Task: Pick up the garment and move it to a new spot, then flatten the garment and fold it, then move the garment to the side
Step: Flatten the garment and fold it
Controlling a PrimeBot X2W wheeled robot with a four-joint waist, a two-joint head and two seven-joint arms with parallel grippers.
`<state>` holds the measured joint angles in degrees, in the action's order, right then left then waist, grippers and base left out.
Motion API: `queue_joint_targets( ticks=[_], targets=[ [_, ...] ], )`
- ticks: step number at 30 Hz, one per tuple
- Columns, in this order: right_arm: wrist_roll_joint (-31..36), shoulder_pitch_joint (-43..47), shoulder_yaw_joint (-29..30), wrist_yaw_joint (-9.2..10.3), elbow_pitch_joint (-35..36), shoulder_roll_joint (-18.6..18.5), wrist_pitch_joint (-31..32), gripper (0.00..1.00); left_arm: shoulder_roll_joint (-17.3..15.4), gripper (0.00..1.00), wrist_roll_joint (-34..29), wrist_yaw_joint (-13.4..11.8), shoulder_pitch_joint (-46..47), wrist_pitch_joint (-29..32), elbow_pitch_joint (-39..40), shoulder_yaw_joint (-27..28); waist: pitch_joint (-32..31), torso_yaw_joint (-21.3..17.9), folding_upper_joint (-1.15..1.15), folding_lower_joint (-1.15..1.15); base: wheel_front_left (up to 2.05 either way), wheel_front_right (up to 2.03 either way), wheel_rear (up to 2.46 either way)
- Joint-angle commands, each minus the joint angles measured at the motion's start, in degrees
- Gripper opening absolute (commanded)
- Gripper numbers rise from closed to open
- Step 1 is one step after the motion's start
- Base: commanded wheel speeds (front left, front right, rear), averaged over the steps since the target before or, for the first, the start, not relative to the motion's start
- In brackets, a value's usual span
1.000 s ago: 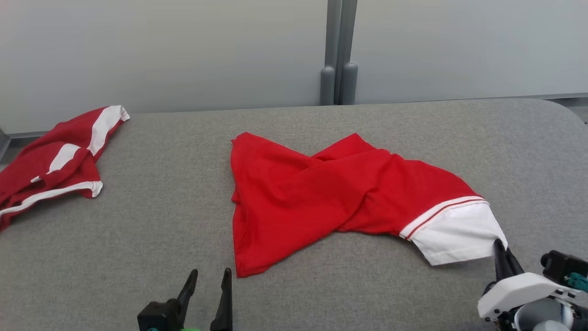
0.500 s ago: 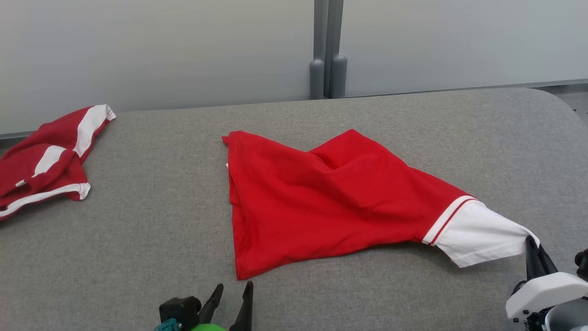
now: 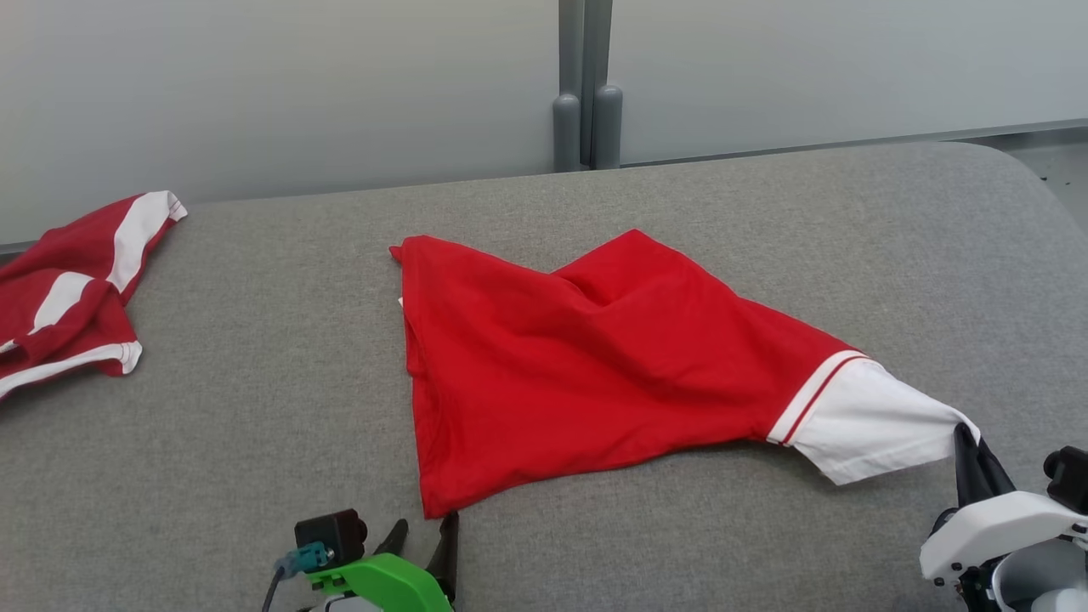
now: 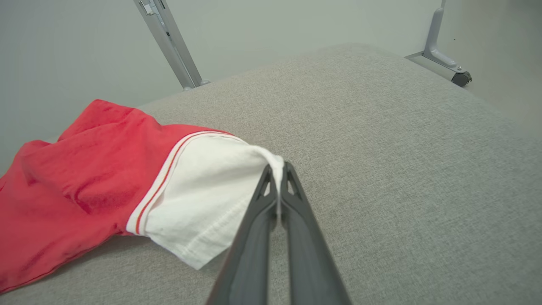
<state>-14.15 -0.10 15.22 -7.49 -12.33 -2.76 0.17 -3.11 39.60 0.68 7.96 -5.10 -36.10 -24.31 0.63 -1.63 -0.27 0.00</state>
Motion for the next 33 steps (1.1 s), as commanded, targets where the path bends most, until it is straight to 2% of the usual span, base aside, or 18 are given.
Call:
queue_joint_targets(
  ticks=[1,7,9,11,13,16,21,25,33],
  targets=[
    [0.28,-0.44,-0.15,0.01,0.24,-0.24,-0.30,0.00,-0.09,1.00,0.51,-0.34,1.14,0.23,-0.65,0.09,0.28,-0.31,0.27,0.00,0.00,0.00,0.00],
    [0.82,-0.92,-0.77,0.01,0.67,-0.23,-0.44,0.00,0.11,1.00,0.28,-1.89,4.78,0.57,-4.97,-1.83,0.96,-1.10,0.27,0.00,0.00,0.00,0.00],
    [0.88,-0.98,-0.93,0.00,0.76,-0.24,-0.43,0.00,0.13,0.79,-0.26,-2.49,5.55,1.13,-6.17,-2.78,1.08,-1.27,0.27,0.00,0.00,0.00,0.00],
    [0.96,-1.07,-1.09,0.01,0.76,-0.23,-0.46,0.00,0.17,0.48,-0.74,-3.08,6.17,1.69,-7.18,-3.67,1.21,-1.44,0.27,0.00,0.00,0.00,0.00],
    [0.98,-1.16,-1.23,0.00,0.70,-0.23,-0.58,0.00,0.23,0.34,-0.62,-3.32,6.65,2.05,-7.94,-4.50,1.26,-1.54,0.27,0.00,0.00,0.00,0.00],
    [0.95,-1.32,-1.48,0.01,0.57,-0.23,-0.73,0.00,0.26,0.00,0.07,-3.19,7.38,2.37,-8.34,-5.71,1.25,-1.67,0.27,0.00,0.00,0.00,0.00],
    [0.36,-1.67,-1.95,0.01,0.31,-0.23,-1.42,0.00,0.21,0.00,2.16,-3.01,8.16,0.16,-6.88,-7.17,0.83,-1.42,0.27,0.00,0.00,0.00,0.00],
    [-0.28,-2.06,-2.12,0.01,0.68,-0.24,-2.20,0.00,0.10,0.00,2.38,-2.96,8.49,-2.91,-5.48,-6.43,0.13,-0.80,0.27,0.00,0.00,0.00,0.00],
    [-1.48,-3.33,-3.26,0.00,4.65,-0.24,-3.71,0.00,-2.11,0.00,2.51,-2.94,8.05,-7.45,1.27,-4.03,-1.51,0.29,0.27,0.00,0.00,0.00,0.00]
  ],
)
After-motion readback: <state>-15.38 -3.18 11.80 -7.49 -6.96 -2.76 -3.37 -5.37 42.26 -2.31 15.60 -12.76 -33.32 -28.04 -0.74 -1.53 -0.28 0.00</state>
